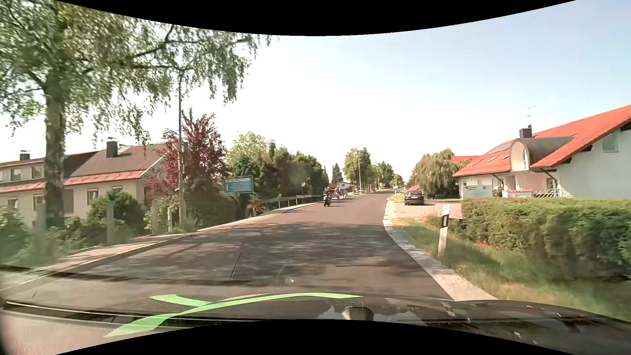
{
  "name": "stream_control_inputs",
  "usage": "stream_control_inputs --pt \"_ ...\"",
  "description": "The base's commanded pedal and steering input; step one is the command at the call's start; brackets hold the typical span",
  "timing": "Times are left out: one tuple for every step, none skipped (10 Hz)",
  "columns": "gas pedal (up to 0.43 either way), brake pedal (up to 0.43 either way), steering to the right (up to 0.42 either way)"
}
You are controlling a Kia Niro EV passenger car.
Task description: Follow the waypoints while adhering to traffic rules and regulations
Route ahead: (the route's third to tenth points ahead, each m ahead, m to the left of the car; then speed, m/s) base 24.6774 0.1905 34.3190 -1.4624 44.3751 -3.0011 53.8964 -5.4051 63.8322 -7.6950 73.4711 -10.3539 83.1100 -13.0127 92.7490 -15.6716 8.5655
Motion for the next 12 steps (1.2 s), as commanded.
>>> stream_control_inputs --pt "0.098 0.0 0.019" --pt "0.098 0.0 0.019" --pt "0.098 0.0 0.02" --pt "0.098 0.0 0.022" --pt "0.098 0.0 0.025" --pt "0.098 0.0 0.027" --pt "0.098 0.0 0.027" --pt "0.098 0.0 0.027" --pt "0.098 0.0 0.027" --pt "0.098 0.0 0.027" --pt "0.098 0.0 0.027" --pt "0.098 0.0 0.027"
